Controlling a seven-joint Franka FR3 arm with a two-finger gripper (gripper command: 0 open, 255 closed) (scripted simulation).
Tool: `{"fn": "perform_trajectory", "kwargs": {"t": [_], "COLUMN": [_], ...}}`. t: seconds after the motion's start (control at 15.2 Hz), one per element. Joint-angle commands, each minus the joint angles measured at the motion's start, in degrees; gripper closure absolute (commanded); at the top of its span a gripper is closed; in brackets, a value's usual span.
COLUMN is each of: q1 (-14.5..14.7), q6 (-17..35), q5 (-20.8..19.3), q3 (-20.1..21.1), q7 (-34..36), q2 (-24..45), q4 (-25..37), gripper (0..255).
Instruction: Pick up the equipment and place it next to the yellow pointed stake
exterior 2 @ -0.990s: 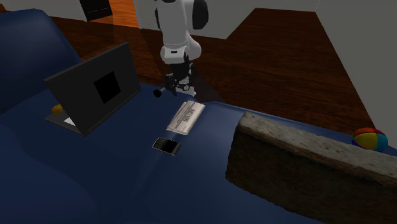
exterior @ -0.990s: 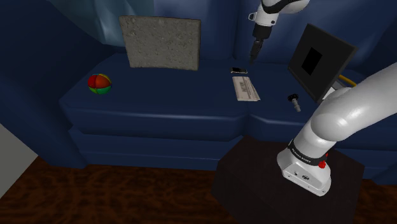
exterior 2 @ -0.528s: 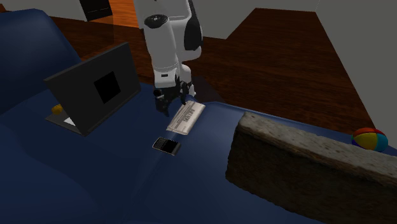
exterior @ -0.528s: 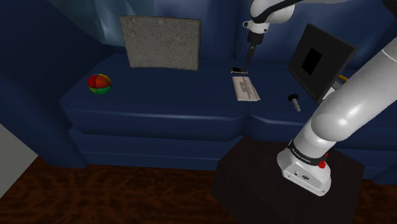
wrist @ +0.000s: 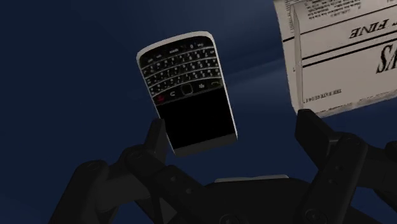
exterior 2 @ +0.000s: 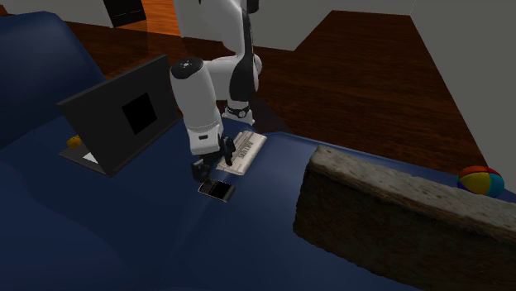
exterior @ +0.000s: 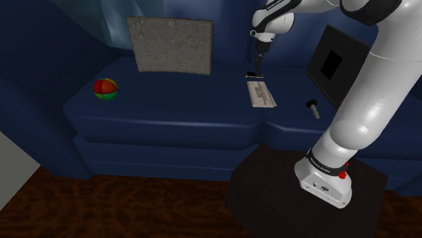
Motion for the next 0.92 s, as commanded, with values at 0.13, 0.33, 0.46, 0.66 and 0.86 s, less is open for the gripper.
{"fn": "perform_trajectory", "kwargs": {"t": [0.13,0.33,0.46,0.66,0.86], "q1": [-1.42,-1.52,-1.59,-1.62,-1.62], "q6": [1.21,3.17,4.46,4.82,4.82], "q5": [3.00,3.76,4.31,4.47,4.47], "q3": [0.44,0.75,0.97,1.04,1.04], "q7": [-4.21,-4.71,-5.06,-5.17,-5.17], "q2": [5.79,6.95,7.77,8.02,8.02], "q4": [4.02,3.10,2.55,2.40,2.40], "gripper": [0,0,0,0,0]}}
